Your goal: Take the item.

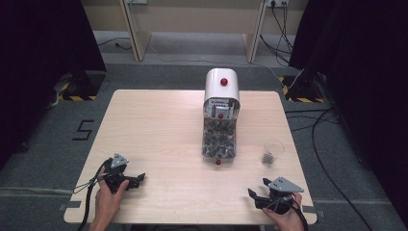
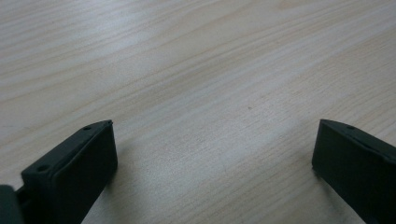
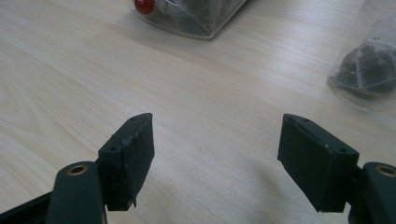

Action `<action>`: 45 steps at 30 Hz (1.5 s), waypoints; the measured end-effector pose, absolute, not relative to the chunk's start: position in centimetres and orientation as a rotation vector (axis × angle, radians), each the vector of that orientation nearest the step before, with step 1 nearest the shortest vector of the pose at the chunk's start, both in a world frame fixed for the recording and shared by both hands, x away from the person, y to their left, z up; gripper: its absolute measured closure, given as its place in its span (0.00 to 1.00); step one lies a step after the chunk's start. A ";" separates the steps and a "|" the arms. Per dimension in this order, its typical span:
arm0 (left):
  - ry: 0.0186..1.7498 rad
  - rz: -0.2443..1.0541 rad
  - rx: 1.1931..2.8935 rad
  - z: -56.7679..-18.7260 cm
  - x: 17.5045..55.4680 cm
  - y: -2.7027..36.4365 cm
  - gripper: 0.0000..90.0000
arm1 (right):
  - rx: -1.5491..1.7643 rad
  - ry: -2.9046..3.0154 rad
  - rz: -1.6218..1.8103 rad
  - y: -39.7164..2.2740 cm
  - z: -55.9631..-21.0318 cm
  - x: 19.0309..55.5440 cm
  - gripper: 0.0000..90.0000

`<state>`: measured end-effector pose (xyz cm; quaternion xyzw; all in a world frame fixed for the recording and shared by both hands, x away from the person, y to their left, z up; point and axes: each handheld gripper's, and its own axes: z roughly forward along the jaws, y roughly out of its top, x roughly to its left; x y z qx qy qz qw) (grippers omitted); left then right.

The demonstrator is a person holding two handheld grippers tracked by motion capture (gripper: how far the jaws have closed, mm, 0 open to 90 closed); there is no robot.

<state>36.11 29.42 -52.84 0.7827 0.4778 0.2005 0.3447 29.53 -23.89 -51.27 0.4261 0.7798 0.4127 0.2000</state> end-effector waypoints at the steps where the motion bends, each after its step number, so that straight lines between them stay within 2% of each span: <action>1: 1.241 0.521 2.033 -52.8 36.1 29.4 0.00 | 1.193 2.179 1.154 -23.9 -51.3 29.5 0.31; 30: 1.242 0.520 2.031 -52.9 36.1 29.4 0.00 | 1.211 2.143 1.164 -24.8 -51.9 27.8 0.31; 45: 1.241 0.521 2.032 -52.8 36.1 29.4 0.00 | 1.238 2.105 1.160 -25.6 -52.6 26.6 0.22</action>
